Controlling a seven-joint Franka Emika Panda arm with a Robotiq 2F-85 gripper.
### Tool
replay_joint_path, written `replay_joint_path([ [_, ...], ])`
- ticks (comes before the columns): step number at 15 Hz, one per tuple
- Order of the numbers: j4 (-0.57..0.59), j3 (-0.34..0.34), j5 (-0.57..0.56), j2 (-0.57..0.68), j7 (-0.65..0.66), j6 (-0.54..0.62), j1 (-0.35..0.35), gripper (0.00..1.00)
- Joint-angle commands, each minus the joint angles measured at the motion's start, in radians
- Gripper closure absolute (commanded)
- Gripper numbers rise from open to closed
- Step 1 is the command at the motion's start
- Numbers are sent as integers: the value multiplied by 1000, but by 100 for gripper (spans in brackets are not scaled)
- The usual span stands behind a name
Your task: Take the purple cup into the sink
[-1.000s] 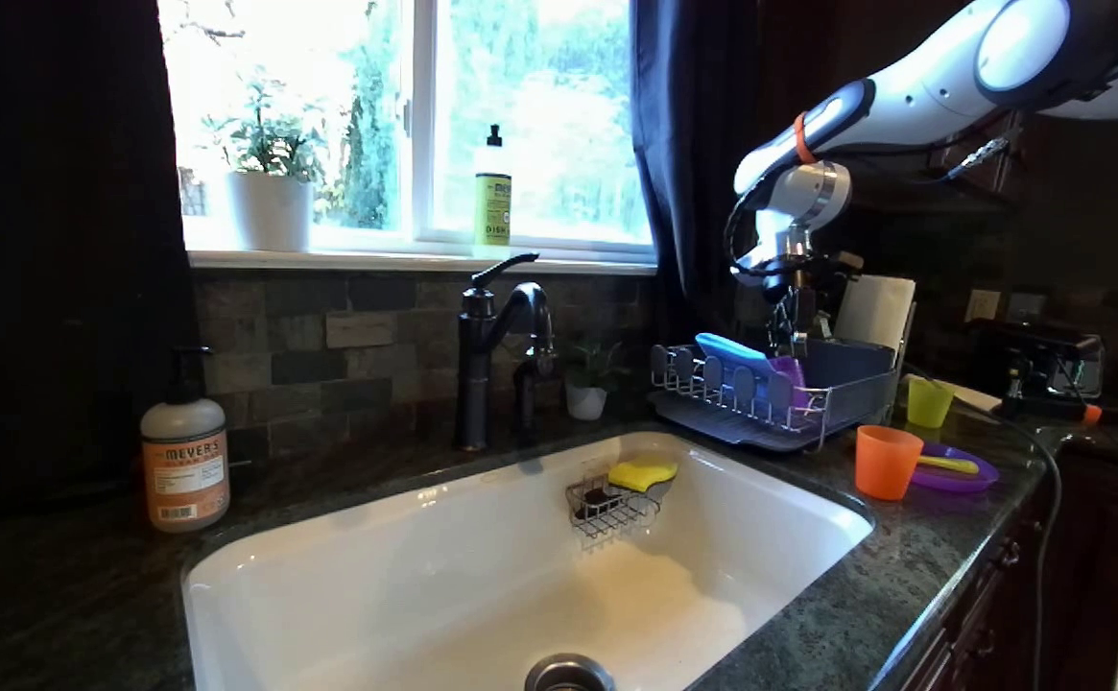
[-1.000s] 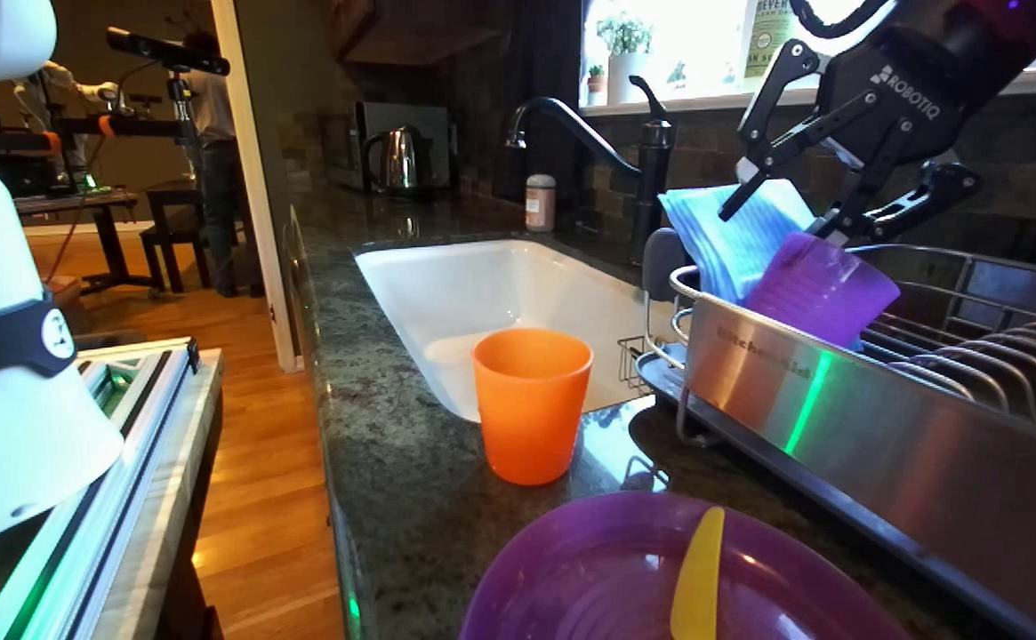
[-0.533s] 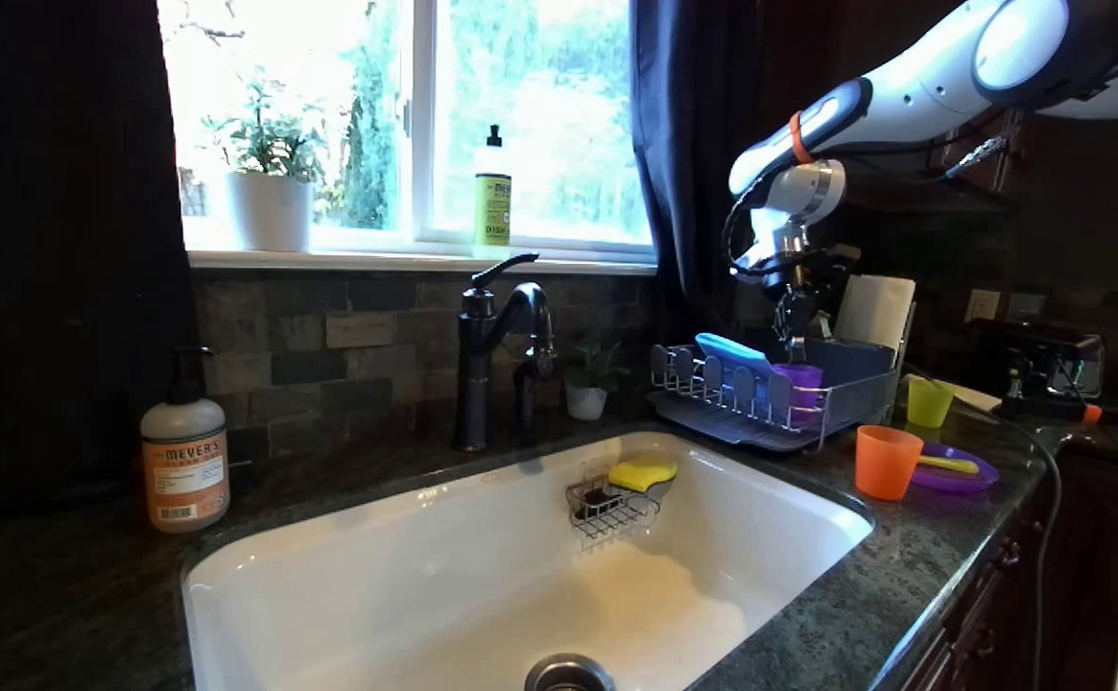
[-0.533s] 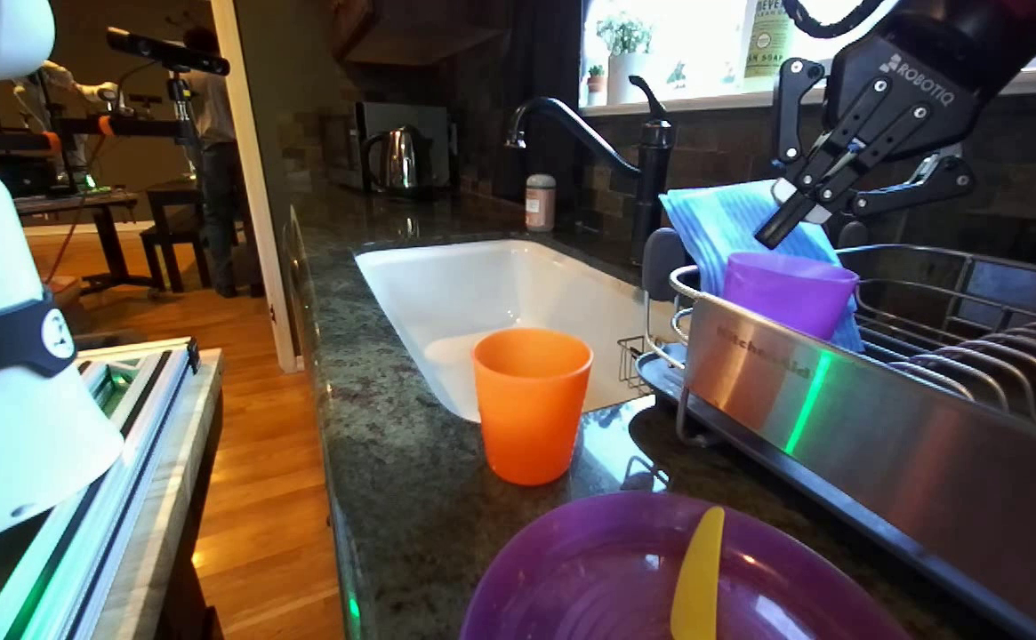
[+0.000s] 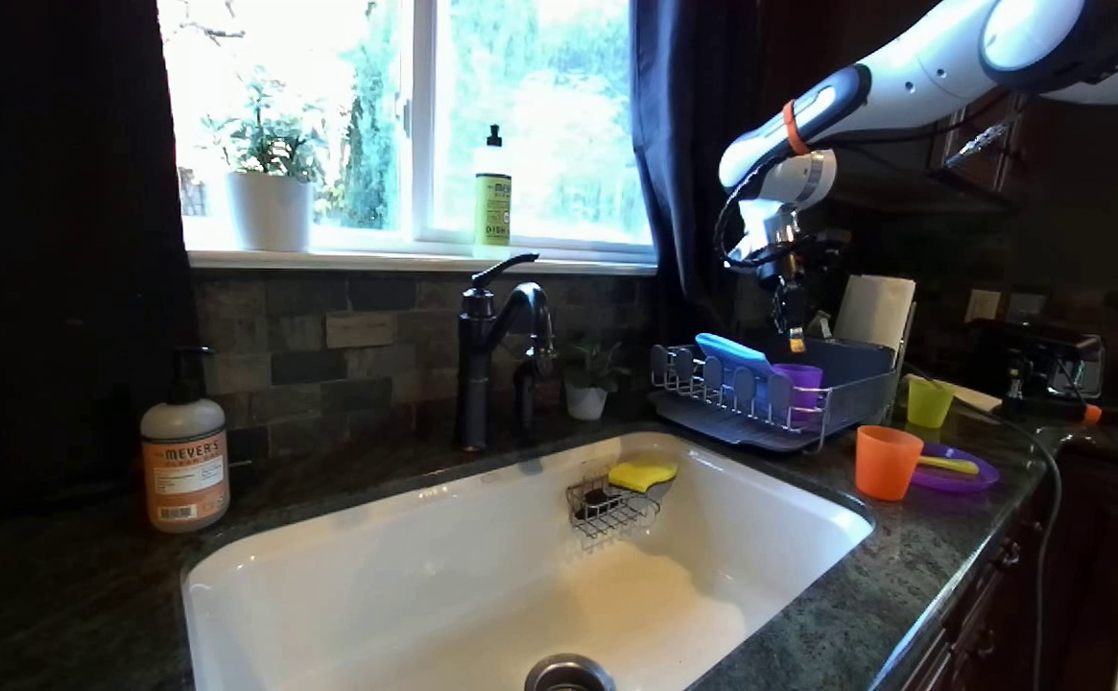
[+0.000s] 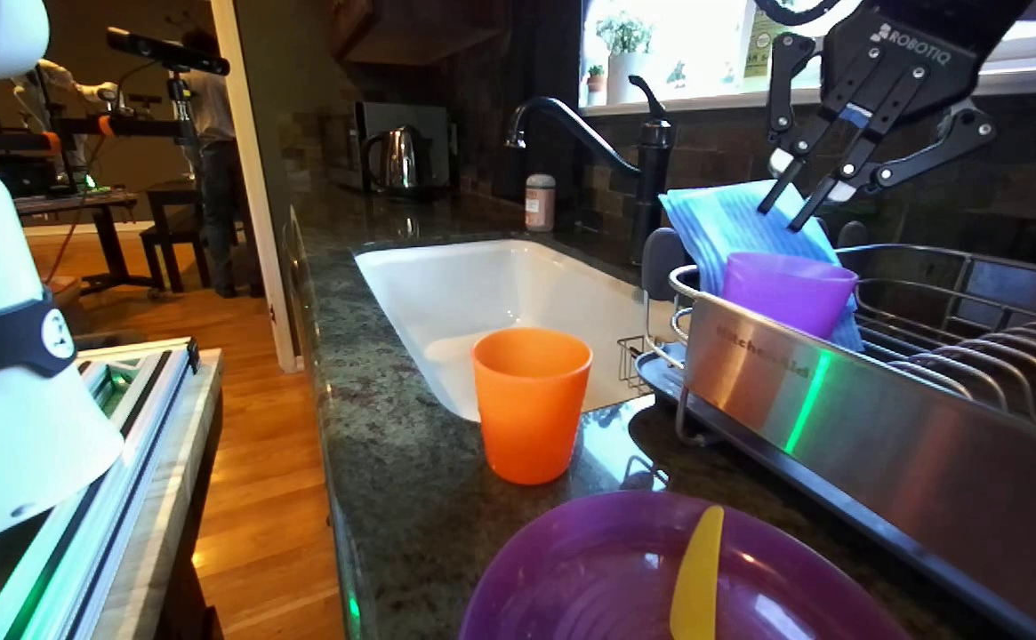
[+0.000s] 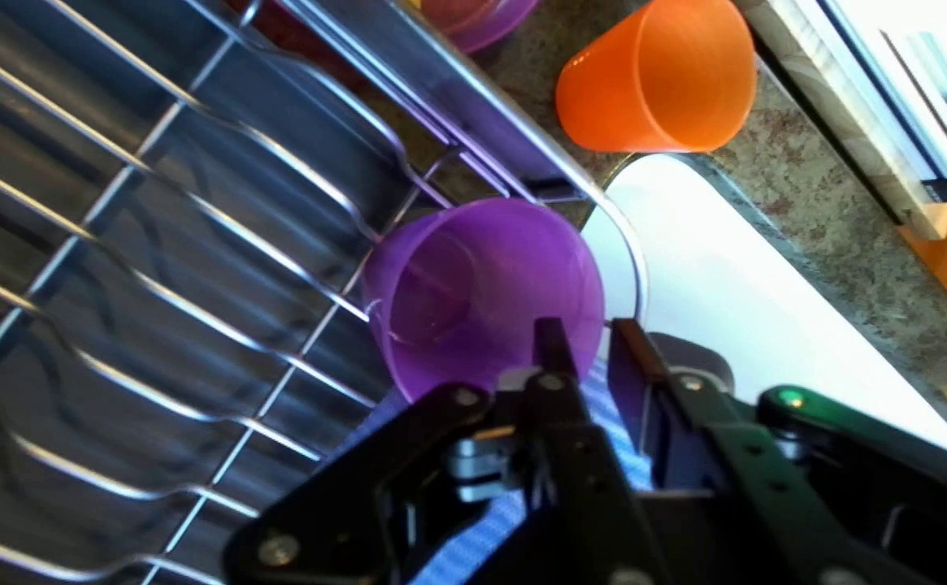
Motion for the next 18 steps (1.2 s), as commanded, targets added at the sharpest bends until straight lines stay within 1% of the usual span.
replay_joint_path([
  [1, -161, -2, -88, -132, 147, 127, 77, 47],
  [4, -223, 2, -144, -167, 278, 165, 121, 25],
  [6, -259, 4, -169, -174, 333, 170, 134, 10],
  [7, -283, 6, -185, -177, 339, 187, 137, 3],
  [8, -303, 7, -202, -182, 346, 198, 140, 0],
  [12, -411, 6, -246, -232, 318, 332, 129, 0],
  [16, -487, 2, -287, -272, 316, 462, 129, 1],
  [17, -500, 2, -290, -279, 313, 483, 129, 25],
  [18, -511, 2, -293, -284, 312, 498, 131, 26],
])
